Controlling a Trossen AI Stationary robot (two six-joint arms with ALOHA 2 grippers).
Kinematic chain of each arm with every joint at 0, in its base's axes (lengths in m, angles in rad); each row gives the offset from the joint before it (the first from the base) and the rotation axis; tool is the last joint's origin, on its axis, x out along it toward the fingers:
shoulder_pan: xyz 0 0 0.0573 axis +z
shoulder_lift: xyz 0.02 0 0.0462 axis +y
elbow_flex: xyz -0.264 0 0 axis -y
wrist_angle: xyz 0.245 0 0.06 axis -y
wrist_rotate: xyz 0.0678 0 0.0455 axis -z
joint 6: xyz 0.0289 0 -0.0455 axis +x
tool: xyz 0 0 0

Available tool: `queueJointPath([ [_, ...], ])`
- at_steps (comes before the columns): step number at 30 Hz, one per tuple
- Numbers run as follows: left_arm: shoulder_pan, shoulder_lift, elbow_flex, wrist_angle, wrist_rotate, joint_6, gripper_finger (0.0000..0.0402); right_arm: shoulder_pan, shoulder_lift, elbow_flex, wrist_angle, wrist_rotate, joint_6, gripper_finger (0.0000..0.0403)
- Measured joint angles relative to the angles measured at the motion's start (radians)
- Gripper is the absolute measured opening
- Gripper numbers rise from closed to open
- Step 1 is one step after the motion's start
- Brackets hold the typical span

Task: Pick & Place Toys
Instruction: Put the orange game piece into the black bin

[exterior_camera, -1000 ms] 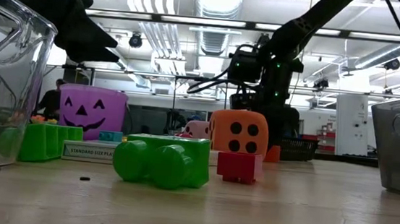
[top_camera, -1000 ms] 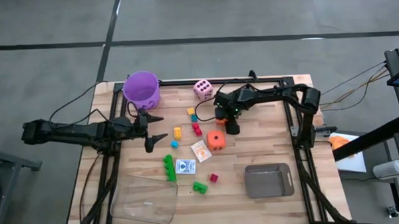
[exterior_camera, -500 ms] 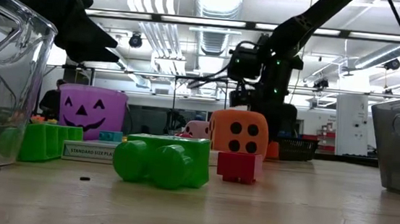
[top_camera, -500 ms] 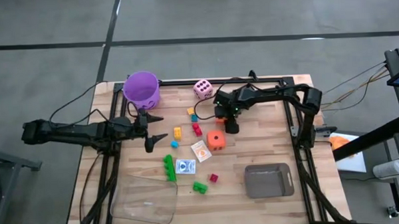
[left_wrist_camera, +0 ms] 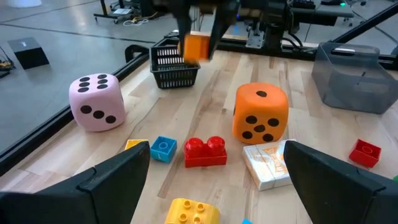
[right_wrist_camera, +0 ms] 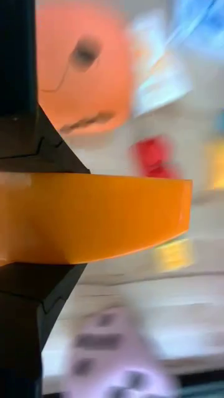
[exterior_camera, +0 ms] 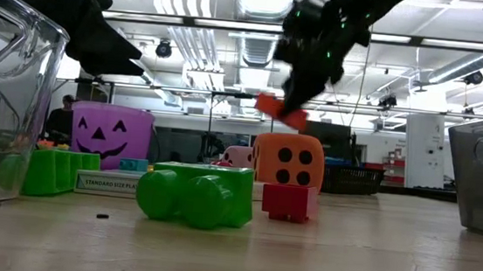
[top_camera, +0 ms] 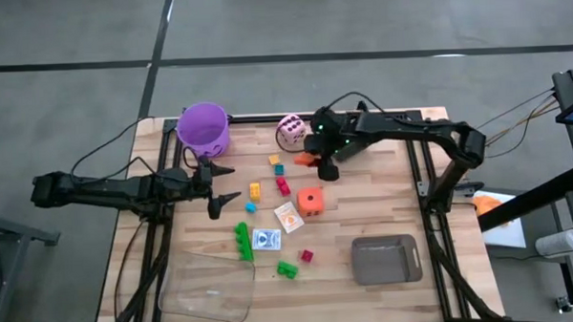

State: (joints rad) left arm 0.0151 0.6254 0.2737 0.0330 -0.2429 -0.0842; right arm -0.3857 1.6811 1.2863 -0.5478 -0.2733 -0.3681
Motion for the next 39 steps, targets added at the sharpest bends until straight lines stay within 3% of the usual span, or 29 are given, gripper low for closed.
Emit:
queueJointPath([
  [5,0.0,-0.001,-0.001,0.004,-0.001,0.006,0.037,0.005,-0.049,-0.086,0.331,-0.298,0.07,0.0161],
  [8,0.0,-0.001,-0.017,0.048,-0.004,0.006,0.037,0.023,-0.047,-0.174,0.596,-0.405,0.155,0.0161],
  [16,0.0,-0.002,-0.114,0.246,-0.004,0.011,0.037,0.118,-0.026,-0.375,1.228,-0.445,0.331,0.0161],
  [20,0.0,-0.002,-0.131,0.286,-0.003,0.018,0.037,0.171,-0.029,-0.438,1.412,-0.442,0.393,0.0161],
  [29,0.0,-0.002,-0.131,0.285,0.0,0.017,0.037,0.27,-0.07,-0.496,1.354,-0.438,0.439,0.0161],
  [39,0.0,-0.002,-0.131,0.268,0.0,0.014,0.037,0.386,-0.321,-0.497,0.723,-0.429,0.444,0.0161],
])
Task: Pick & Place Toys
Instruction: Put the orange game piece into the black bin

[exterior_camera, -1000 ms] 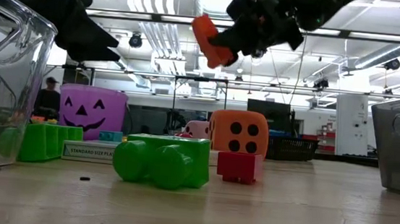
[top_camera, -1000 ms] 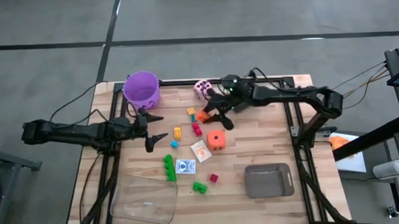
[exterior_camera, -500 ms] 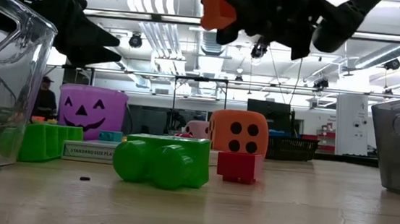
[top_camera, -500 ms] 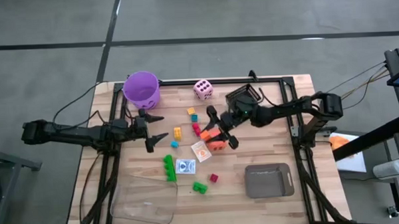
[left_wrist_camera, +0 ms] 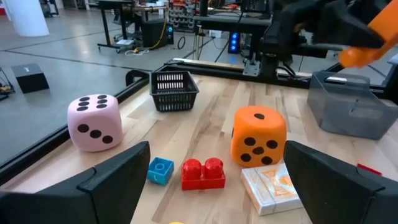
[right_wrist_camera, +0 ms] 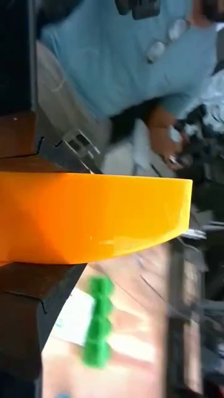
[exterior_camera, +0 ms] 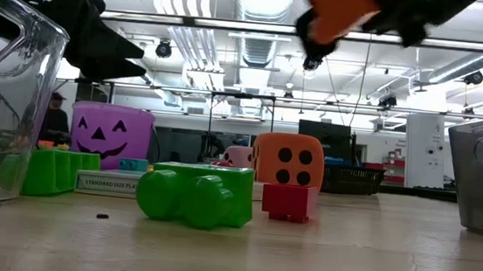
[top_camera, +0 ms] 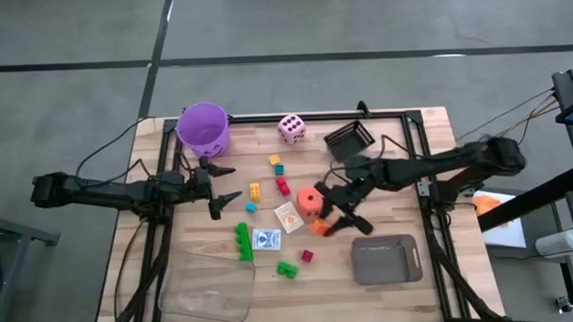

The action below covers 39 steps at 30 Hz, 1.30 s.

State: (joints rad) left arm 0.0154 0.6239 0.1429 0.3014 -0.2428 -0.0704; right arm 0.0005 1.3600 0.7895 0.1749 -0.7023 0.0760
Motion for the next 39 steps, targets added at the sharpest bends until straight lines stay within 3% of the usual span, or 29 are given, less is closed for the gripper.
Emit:
queueJointPath([
  [4,0.0,0.0,0.0,-0.008,0.0,0.0,0.037,0.051,-0.134,0.0,-0.279,0.112,0.053,0.0161],
  [10,0.0,0.0,0.0,-0.015,0.0,0.0,0.037,0.186,-0.275,0.002,-0.679,0.423,0.172,0.0161],
  [17,0.0,0.0,0.0,-0.01,0.0,0.0,0.037,0.363,-0.29,0.002,-0.9,0.653,0.353,0.0161],
  [23,0.0,0.001,0.0,-0.01,0.0,0.0,0.037,0.437,-0.229,-0.007,-0.998,0.686,0.483,0.0161],
  [30,0.0,0.001,0.0,-0.014,0.0,0.0,0.037,0.473,-0.11,0.0,-0.986,0.661,0.512,0.0161],
  [36,0.0,0.001,0.0,-0.014,0.0,0.0,0.037,0.487,-0.06,0.046,-0.997,0.646,0.54,0.0206],
  [39,0.0,0.001,0.0,-0.015,0.0,0.0,0.037,0.508,-0.06,0.089,-1.0,0.626,0.552,0.0197],
])
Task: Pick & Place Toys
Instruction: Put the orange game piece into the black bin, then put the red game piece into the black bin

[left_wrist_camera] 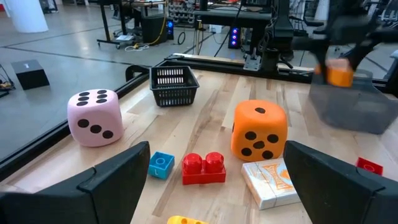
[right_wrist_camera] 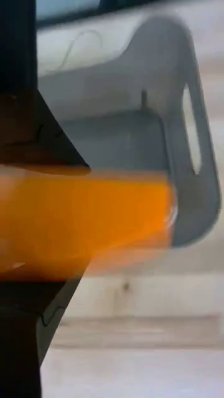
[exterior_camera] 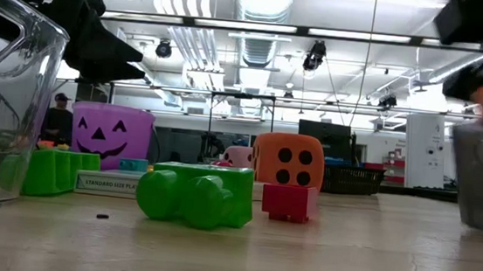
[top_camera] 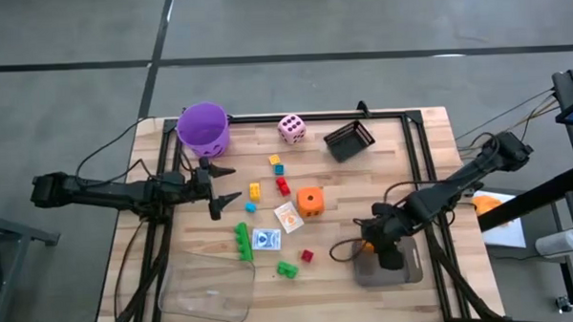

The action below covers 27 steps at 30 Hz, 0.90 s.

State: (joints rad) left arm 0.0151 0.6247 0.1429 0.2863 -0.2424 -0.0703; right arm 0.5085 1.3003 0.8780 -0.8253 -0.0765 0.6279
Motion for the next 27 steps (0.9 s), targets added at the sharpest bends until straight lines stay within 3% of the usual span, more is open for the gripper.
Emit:
queueJointPath([
  [4,0.0,0.0,0.0,0.0,0.0,0.0,0.037,0.034,-0.004,0.032,-0.013,-0.005,0.039,0.0157],
  [9,0.0,0.0,0.0,0.0,0.0,0.0,0.037,0.072,-0.006,0.037,-0.013,0.035,0.096,0.0157],
  [15,0.0,-0.001,0.0,0.0,0.0,0.0,0.037,0.101,-0.005,0.035,-0.024,0.107,0.116,0.0223],
  [22,0.0,-0.001,0.0,0.001,0.0,0.0,0.037,0.155,0.021,0.047,-0.022,0.105,0.199,0.0234],
  [27,0.0,-0.001,0.0,0.005,0.0,0.0,0.037,0.182,0.049,0.078,-0.019,0.23,0.193,0.0236],
])
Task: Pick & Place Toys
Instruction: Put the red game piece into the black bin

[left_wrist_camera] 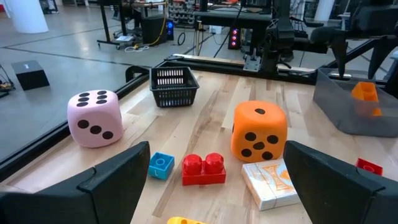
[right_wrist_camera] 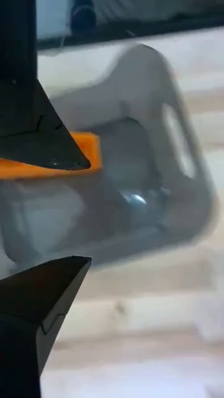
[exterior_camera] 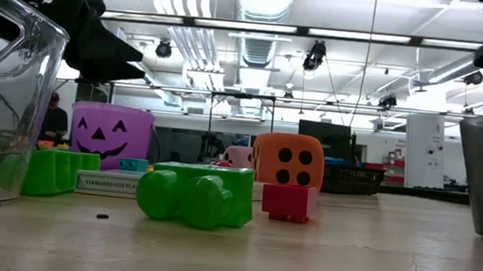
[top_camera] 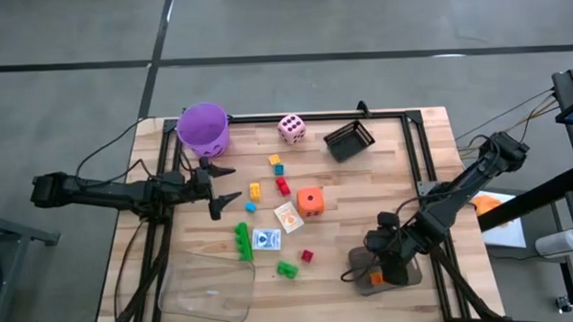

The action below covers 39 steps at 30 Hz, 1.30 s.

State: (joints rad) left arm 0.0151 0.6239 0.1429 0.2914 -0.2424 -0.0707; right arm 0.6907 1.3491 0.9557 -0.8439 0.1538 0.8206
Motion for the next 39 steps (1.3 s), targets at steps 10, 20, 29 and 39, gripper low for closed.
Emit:
queueJointPath([
  [10,0.0,0.001,0.0,0.031,0.052,-0.024,0.037,-0.028,-0.039,-0.131,0.755,0.321,-0.573,0.0238],
  [20,0.0,0.062,0.027,0.049,0.112,-0.059,0.037,-0.158,-0.09,-0.573,1.616,0.246,-0.853,0.0238],
  [29,0.001,0.351,0.284,-0.191,0.108,0.017,0.037,-0.237,-0.239,-0.739,1.691,0.247,-0.888,0.0238],
  [39,0.006,0.743,0.693,-0.548,0.1,0.268,0.037,-0.244,-0.439,-0.815,1.605,0.223,-0.952,0.0238],
])
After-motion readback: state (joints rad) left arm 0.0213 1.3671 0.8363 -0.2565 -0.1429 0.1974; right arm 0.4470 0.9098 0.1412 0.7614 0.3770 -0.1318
